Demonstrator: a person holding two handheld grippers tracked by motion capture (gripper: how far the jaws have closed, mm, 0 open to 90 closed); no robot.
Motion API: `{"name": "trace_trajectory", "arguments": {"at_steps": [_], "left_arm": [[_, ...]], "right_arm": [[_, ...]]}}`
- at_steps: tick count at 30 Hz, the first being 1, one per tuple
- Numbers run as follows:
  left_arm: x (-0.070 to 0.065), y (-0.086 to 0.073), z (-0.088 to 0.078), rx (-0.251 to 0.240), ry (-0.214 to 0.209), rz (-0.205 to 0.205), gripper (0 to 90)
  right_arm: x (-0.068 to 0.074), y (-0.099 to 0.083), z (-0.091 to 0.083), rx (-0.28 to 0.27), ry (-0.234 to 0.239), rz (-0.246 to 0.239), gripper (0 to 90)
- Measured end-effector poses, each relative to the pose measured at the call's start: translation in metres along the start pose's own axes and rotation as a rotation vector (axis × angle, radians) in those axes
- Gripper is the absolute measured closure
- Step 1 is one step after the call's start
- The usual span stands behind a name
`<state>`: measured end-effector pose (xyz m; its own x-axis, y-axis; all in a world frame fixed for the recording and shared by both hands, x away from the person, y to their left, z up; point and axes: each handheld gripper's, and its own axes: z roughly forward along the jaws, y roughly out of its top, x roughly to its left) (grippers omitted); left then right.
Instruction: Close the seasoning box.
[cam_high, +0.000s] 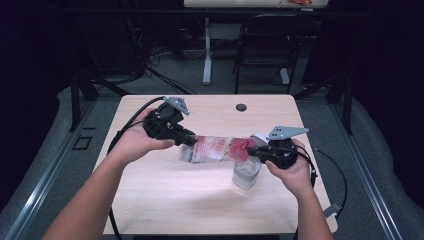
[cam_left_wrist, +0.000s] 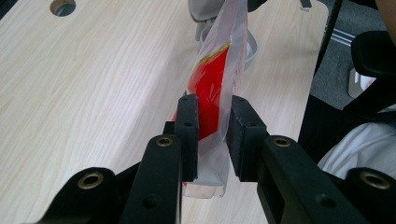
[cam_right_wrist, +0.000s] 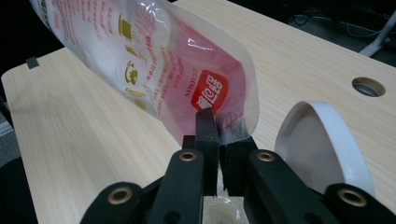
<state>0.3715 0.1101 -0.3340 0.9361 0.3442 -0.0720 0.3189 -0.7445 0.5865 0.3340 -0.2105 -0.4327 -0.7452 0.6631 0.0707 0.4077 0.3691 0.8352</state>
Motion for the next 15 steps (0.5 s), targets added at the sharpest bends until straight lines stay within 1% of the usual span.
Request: {"name": "trace_trajectory", "arguments": {"at_steps": [10,15], "left_arm": [[-0.0003,0.0021,0.0000,-0.004,-0.003,-0.003,75.8],[-0.0013,0.0042,-0.0003,-0.002,0.000,0.003,75.8]], "right_arm": [[-0.0005,-0.0006,-0.0004,0.005,-0.003,-0.003,87.4],[-0.0012,-0.0013,-0.0005,0.003,-0.002,0.003,87.2]]}}
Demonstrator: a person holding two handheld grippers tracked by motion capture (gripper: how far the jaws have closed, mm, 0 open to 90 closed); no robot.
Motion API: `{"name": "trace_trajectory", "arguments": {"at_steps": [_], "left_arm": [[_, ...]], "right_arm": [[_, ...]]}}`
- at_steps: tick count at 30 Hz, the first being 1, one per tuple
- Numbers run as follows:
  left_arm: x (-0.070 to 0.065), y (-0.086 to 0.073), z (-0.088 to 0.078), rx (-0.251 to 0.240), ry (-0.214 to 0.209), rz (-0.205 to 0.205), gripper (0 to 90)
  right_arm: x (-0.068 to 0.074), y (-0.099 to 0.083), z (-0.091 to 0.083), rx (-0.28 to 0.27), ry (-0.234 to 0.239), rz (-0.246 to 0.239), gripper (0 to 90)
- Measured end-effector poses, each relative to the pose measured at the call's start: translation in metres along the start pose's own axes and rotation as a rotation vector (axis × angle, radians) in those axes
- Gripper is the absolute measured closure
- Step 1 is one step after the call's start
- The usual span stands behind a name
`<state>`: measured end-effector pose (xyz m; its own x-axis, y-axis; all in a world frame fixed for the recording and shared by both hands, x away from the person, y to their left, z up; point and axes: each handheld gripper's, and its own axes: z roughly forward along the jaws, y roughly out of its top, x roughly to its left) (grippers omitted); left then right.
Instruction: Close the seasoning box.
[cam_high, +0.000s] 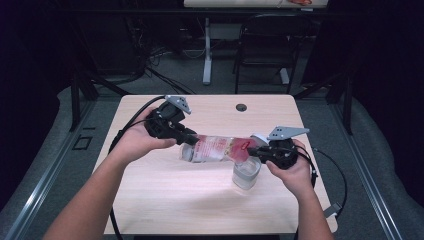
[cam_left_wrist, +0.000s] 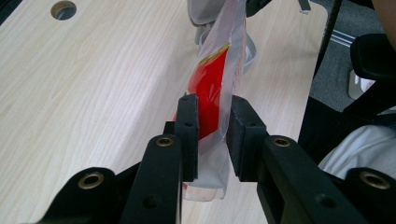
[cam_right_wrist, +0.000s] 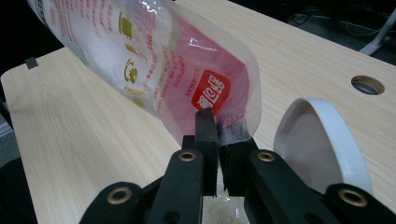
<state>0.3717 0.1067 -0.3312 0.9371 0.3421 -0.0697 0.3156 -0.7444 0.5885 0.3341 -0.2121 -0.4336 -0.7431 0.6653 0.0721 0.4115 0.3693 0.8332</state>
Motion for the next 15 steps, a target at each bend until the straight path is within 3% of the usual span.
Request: {"name": "trace_trajectory", "arguments": {"at_steps": [15], "left_arm": [[-0.0007,0.0052,-0.0005,-0.001,0.000,0.007,76.0]], "right_arm": [[-0.0006,-0.0015,-0.0005,0.000,-0.002,0.006,87.0]]}}
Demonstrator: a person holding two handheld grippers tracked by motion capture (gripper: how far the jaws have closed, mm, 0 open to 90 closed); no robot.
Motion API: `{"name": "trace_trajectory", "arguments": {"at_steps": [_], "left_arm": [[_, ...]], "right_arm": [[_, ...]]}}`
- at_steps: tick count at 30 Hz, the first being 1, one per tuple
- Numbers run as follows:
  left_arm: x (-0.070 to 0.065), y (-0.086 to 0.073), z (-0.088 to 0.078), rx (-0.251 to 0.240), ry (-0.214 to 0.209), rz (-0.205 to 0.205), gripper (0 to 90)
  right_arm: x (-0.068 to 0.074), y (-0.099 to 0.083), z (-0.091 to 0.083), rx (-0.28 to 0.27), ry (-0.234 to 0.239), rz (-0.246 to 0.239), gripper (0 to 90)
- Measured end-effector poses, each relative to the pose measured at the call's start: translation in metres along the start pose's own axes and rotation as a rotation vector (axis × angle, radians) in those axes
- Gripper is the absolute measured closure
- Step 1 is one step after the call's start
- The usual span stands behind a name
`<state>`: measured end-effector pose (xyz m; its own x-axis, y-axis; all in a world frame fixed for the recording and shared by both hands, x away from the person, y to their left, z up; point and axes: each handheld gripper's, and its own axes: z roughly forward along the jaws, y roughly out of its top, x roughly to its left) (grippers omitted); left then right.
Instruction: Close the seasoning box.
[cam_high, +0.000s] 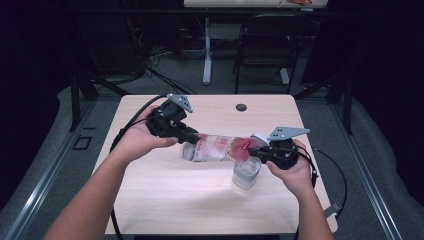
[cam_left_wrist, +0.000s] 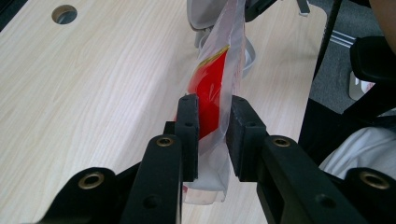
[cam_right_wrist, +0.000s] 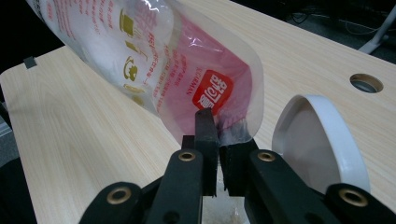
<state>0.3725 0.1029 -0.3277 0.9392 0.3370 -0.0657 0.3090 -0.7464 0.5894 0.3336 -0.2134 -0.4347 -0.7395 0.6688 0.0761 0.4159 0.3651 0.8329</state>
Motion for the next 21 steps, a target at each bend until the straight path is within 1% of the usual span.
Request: {"name": "trace_trajectory", "arguments": {"at_steps": [8,11,16,21], "left_arm": [[-0.0008,0.0034,0.0004,-0.006,-0.003,0.004,76.2],[-0.0012,0.0051,0.0001,-0.007,-0.003,0.015,76.2],[-0.0023,0.0072,0.0001,-0.011,-0.003,0.013,76.2],[-0.0023,0.0088,0.0003,-0.011,-0.006,0.018,76.2]], "right_arm": [[-0.0006,-0.0021,-0.0029,-0.002,0.001,0.008,87.0],[-0.0006,-0.0025,-0.0034,0.000,-0.002,0.009,86.9],[-0.0007,-0.0035,-0.0046,-0.001,-0.003,0.012,86.9],[-0.0011,-0.0042,-0.0062,-0.011,-0.001,0.020,87.0]]}}
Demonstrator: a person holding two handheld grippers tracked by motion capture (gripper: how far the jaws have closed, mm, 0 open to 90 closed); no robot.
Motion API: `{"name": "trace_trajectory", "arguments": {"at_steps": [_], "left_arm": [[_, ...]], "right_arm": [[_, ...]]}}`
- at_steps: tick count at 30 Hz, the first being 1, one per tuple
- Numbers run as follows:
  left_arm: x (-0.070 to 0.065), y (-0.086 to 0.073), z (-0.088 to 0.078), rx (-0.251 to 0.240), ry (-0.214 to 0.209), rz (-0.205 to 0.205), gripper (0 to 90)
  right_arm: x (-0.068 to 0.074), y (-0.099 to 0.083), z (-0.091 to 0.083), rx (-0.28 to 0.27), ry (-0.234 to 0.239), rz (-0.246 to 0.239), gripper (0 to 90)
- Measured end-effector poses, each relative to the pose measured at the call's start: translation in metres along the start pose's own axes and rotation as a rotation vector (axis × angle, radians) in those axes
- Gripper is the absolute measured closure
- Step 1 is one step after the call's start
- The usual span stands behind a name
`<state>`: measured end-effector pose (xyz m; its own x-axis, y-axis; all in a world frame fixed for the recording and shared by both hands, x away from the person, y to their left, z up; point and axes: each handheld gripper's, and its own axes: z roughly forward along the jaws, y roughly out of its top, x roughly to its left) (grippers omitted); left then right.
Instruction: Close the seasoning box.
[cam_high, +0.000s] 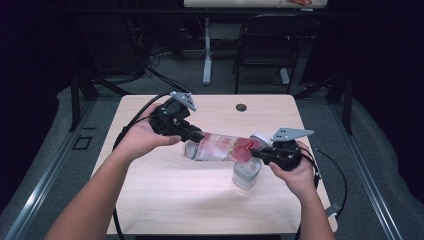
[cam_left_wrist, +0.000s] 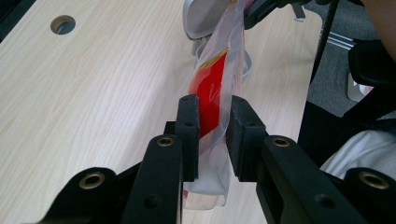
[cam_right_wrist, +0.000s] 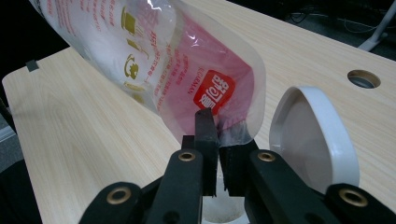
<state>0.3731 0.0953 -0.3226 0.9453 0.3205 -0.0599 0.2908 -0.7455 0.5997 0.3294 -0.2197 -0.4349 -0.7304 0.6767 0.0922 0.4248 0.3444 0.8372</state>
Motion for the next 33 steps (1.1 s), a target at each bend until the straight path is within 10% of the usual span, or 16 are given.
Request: {"name": "trace_trajectory", "arguments": {"at_steps": [33], "left_arm": [[-0.0023,0.0097,0.0017,-0.006,-0.005,0.009,76.2]], "right_arm": [[-0.0027,-0.0015,-0.0039,0.008,-0.008,0.003,85.8]]}}
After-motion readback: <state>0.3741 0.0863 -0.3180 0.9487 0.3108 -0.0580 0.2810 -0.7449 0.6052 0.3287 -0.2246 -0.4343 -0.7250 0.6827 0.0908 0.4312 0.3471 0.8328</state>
